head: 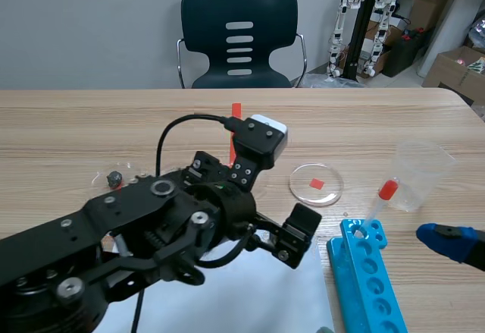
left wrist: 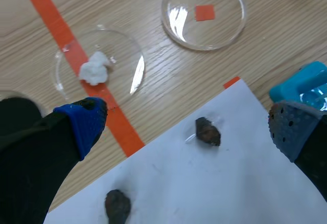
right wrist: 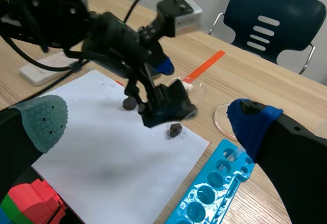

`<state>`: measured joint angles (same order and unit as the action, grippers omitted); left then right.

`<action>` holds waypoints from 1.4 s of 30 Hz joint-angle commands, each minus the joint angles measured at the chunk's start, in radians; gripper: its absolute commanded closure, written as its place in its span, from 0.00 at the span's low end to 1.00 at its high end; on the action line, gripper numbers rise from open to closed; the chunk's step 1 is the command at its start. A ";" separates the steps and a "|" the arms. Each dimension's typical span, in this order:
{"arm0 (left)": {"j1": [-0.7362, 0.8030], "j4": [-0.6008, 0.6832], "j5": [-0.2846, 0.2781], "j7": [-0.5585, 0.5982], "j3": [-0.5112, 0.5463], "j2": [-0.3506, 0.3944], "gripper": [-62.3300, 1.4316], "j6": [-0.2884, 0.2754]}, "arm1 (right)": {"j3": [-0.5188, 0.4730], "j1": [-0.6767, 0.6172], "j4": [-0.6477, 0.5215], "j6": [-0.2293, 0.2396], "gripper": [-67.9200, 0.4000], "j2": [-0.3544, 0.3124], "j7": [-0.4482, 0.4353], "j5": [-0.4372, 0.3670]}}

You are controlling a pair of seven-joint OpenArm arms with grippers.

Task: Return to the home posture

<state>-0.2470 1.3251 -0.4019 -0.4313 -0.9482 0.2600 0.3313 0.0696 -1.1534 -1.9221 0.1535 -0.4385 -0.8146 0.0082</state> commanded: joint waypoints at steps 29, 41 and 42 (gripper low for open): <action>1.147 0.581 0.255 0.681 1.064 0.194 0.00 -0.634 | -0.003 0.004 -0.011 0.000 0.00 -0.005 -0.018 -0.011; 1.360 0.582 0.288 1.031 1.092 0.181 0.00 -0.565 | -0.003 0.004 -0.011 0.000 0.00 -0.005 -0.018 -0.011; 1.360 0.582 0.288 1.038 1.092 0.181 0.00 -0.550 | -0.003 0.004 -0.011 0.000 0.00 -0.005 -0.018 -0.011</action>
<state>1.1240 1.8942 -0.1051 0.5854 0.1444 0.4377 -0.2253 0.0696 -1.1534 -1.9221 0.1535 -0.4385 -0.8146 0.0082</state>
